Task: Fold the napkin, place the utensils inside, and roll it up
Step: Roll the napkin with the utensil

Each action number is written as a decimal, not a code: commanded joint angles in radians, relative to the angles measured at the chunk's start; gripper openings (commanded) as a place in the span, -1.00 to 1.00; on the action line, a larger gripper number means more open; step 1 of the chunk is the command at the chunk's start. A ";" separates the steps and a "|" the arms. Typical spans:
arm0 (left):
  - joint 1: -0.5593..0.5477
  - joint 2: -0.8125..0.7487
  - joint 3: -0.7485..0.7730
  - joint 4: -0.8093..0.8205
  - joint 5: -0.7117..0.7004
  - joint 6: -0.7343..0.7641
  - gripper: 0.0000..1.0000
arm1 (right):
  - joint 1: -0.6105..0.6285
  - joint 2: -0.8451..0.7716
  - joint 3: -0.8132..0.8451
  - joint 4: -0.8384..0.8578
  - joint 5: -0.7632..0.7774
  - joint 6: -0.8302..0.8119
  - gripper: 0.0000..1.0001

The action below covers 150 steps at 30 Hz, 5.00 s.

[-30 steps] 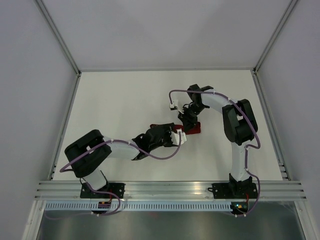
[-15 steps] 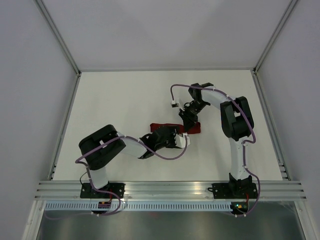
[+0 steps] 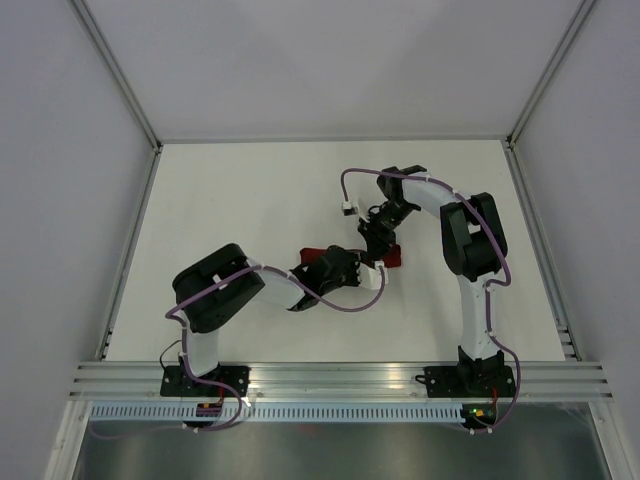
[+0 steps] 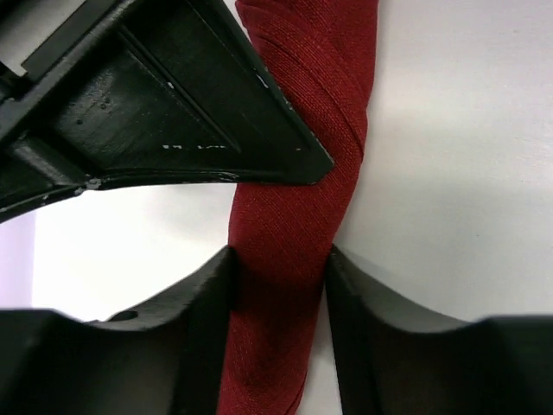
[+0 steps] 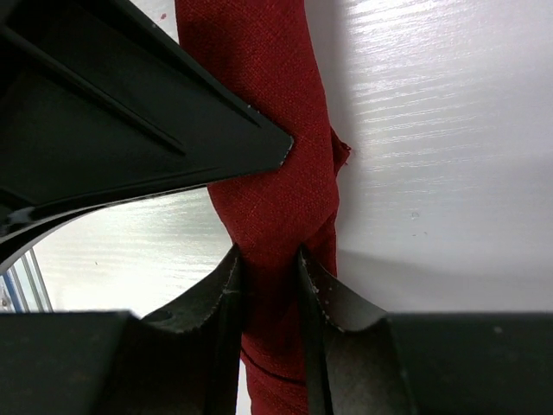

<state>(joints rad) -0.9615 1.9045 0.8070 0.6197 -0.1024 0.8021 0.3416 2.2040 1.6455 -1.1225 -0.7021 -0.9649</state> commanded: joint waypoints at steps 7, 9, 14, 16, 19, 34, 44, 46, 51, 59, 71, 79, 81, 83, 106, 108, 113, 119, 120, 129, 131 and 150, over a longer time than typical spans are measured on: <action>0.017 -0.042 0.099 -0.285 0.127 -0.041 -0.52 | 0.007 -0.050 -0.098 0.079 0.075 0.046 0.15; 0.020 -0.044 0.110 -0.310 0.136 -0.053 -0.60 | -0.001 -0.111 -0.119 0.156 0.075 0.109 0.20; 0.026 -0.061 0.143 -0.413 0.191 -0.109 -0.60 | -0.030 -0.297 -0.236 0.382 0.076 0.241 0.34; 0.035 -0.073 0.147 -0.448 0.219 -0.141 -0.60 | -0.056 -0.352 -0.307 0.461 0.079 0.323 0.37; 0.053 -0.085 0.161 -0.492 0.265 -0.185 -0.60 | -0.102 -0.440 -0.390 0.599 0.066 0.418 0.43; 0.096 -0.035 0.302 -0.776 0.441 -0.323 -0.58 | -0.236 -0.989 -0.865 0.853 -0.082 0.365 0.52; 0.102 0.027 0.360 -0.870 0.468 -0.380 -0.56 | -0.061 -1.101 -1.007 0.854 0.110 0.252 0.55; 0.102 0.037 0.362 -0.873 0.449 -0.406 -0.56 | -0.053 -1.063 -0.989 0.854 0.118 0.273 0.54; 0.106 0.070 0.368 -0.856 0.396 -0.535 -0.54 | -0.053 -0.962 -0.903 0.811 0.164 0.305 0.50; 0.110 0.145 0.429 -0.850 0.290 -0.768 -0.51 | -0.099 -0.817 -0.721 0.652 0.174 0.420 0.52; 0.119 0.231 0.534 -0.943 0.058 -1.147 -0.42 | -0.214 -0.583 -0.468 0.504 0.308 0.673 0.51; 0.118 0.251 0.575 -0.945 0.046 -1.287 -0.39 | -0.213 -0.408 -0.368 0.440 0.349 0.773 0.23; 0.116 0.263 0.584 -0.945 0.036 -1.307 -0.38 | -0.211 -0.365 -0.343 0.435 0.355 0.793 0.12; 0.116 0.268 0.590 -0.945 0.017 -1.343 -0.38 | -0.210 -0.342 -0.325 0.435 0.357 0.810 0.07; 0.106 0.294 0.644 -0.925 0.004 -1.492 0.10 | -0.150 -0.104 -0.112 0.466 0.486 0.940 -0.24; 0.106 0.288 0.646 -0.923 0.004 -1.491 0.13 | -0.148 -0.093 -0.101 0.463 0.489 0.939 -0.24; 0.106 0.257 0.647 -0.916 -0.013 -1.465 0.16 | -0.144 -0.064 -0.059 0.452 0.497 0.939 -0.26; 0.107 0.240 0.664 -0.911 -0.020 -1.442 0.18 | -0.135 -0.029 -0.001 0.440 0.509 0.937 -0.26; 0.107 0.237 0.666 -0.910 -0.022 -1.442 0.18 | -0.135 -0.024 0.019 0.435 0.509 0.937 -0.26; 0.121 0.223 0.704 -0.910 -0.011 -1.433 0.23 | -0.105 0.011 0.068 0.421 0.530 0.934 -0.27; 0.125 0.217 0.705 -0.908 -0.005 -1.431 0.23 | -0.104 0.011 0.068 0.425 0.536 0.934 -0.27; 0.135 0.151 0.709 -0.882 0.023 -1.402 0.32 | -0.098 0.003 0.068 0.423 0.543 0.930 -0.29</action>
<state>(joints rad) -0.8307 2.1193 1.4933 -0.2497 -0.0978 -0.6346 0.2386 2.1933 1.6852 -0.6682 -0.2012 -0.0563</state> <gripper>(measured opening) 0.656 0.359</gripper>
